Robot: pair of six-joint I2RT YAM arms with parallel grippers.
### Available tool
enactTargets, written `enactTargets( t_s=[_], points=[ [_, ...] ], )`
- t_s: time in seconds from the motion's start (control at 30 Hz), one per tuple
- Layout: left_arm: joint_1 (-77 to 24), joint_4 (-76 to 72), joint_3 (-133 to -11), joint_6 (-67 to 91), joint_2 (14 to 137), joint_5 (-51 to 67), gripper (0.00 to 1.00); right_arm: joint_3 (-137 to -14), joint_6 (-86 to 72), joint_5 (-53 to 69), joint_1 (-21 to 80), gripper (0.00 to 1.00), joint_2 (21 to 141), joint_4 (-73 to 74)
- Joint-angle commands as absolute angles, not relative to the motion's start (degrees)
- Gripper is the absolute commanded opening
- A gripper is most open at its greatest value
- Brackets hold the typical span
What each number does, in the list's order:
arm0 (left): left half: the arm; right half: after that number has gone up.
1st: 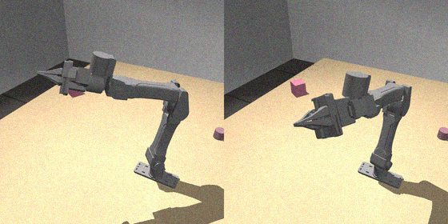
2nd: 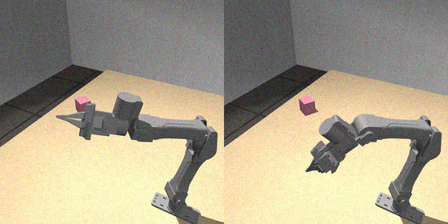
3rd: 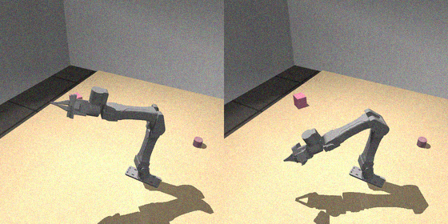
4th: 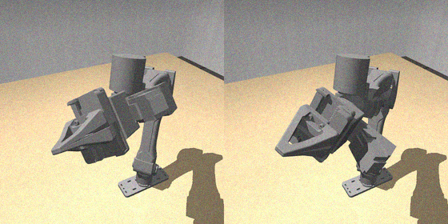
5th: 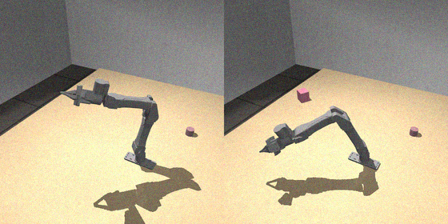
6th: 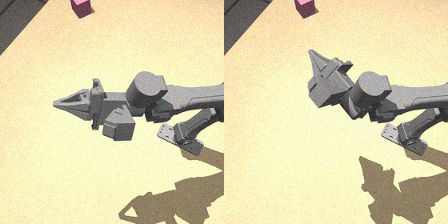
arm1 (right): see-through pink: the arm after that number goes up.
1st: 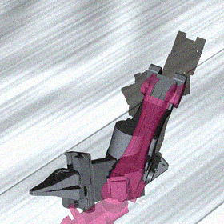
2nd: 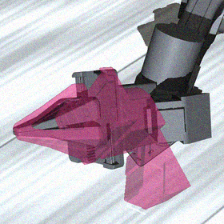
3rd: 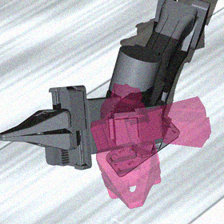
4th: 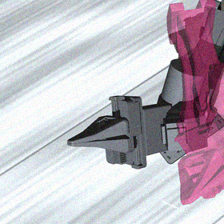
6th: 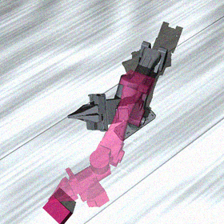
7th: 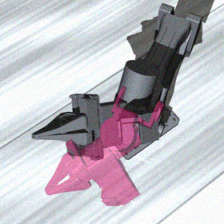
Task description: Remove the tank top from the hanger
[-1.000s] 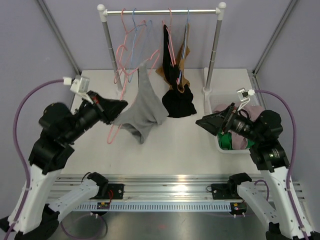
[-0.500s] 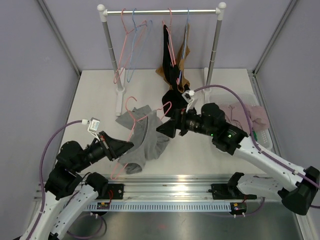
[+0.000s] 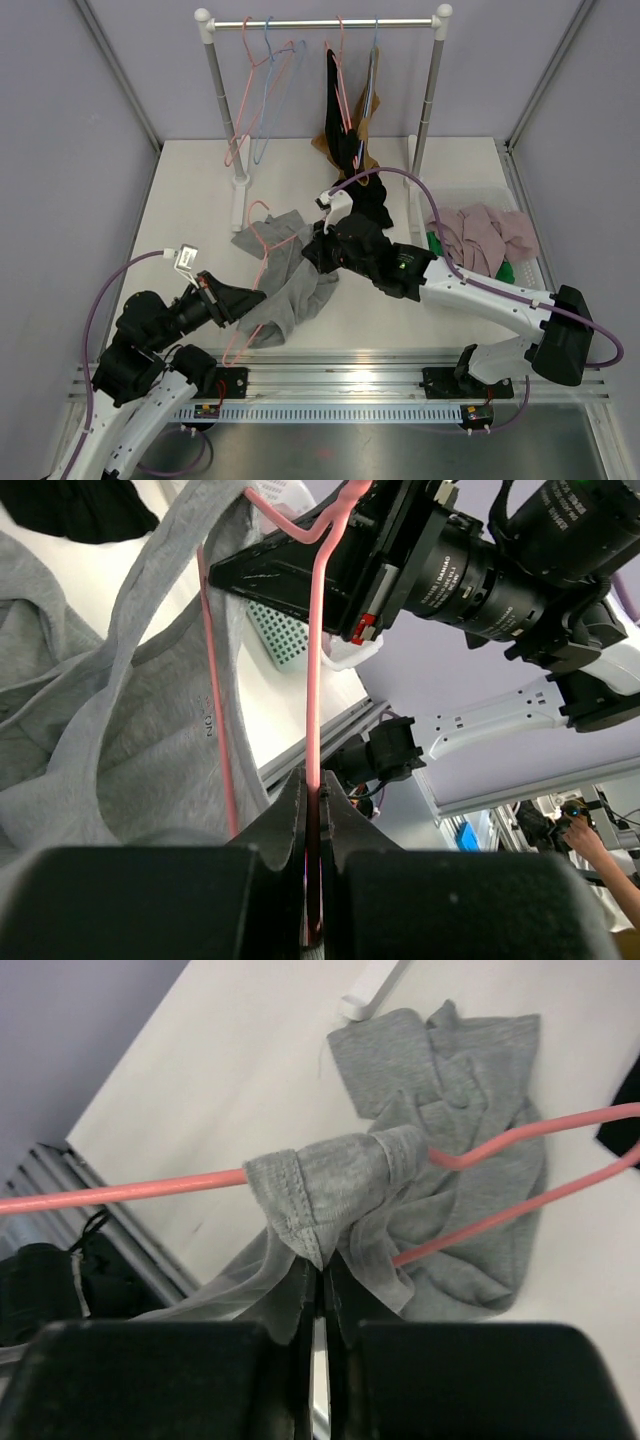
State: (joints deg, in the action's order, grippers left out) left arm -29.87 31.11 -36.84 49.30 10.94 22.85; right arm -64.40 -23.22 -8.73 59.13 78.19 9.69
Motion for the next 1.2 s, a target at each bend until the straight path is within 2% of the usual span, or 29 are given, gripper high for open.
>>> enactTargets(
  t_s=[0.0, 0.23, 0.57, 0.67, 0.8, 0.97, 1.17],
  points=[
    [-29.7, 31.0, -39.8, 47.3, 10.0, 21.5, 0.0, -66.6, -20.8, -14.1, 59.6, 0.0, 76.2, 9.0],
    [-29.7, 32.3, -38.4, 44.7, 10.4, 25.7, 0.0, -67.8, -18.8, -28.1, 57.0, 0.0, 75.1, 16.2],
    [-29.7, 31.5, -39.1, 46.2, 8.1, 30.0, 0.0, -71.5, -18.3, -25.7, 42.9, 0.0, 79.8, 24.2],
    [-29.7, 29.2, -39.3, 47.9, 7.9, 31.8, 0.0, -71.8, -18.3, -20.6, 42.5, 0.0, 80.2, 25.4],
    [-29.7, 22.3, -40.1, 50.4, 7.6, 35.1, 0.0, -68.0, -19.5, -10.2, 42.5, 0.0, 73.9, 22.4],
    [-29.7, 15.3, -42.8, 52.2, 11.4, 37.1, 0.0, -68.2, -20.1, -2.9, 42.3, 0.0, 68.2, 22.8],
    [-29.7, -4.3, -40.2, 55.5, 16.5, 35.9, 0.0, -63.2, -24.4, 12.8, 42.2, 0.0, 60.2, 18.3]
  ],
)
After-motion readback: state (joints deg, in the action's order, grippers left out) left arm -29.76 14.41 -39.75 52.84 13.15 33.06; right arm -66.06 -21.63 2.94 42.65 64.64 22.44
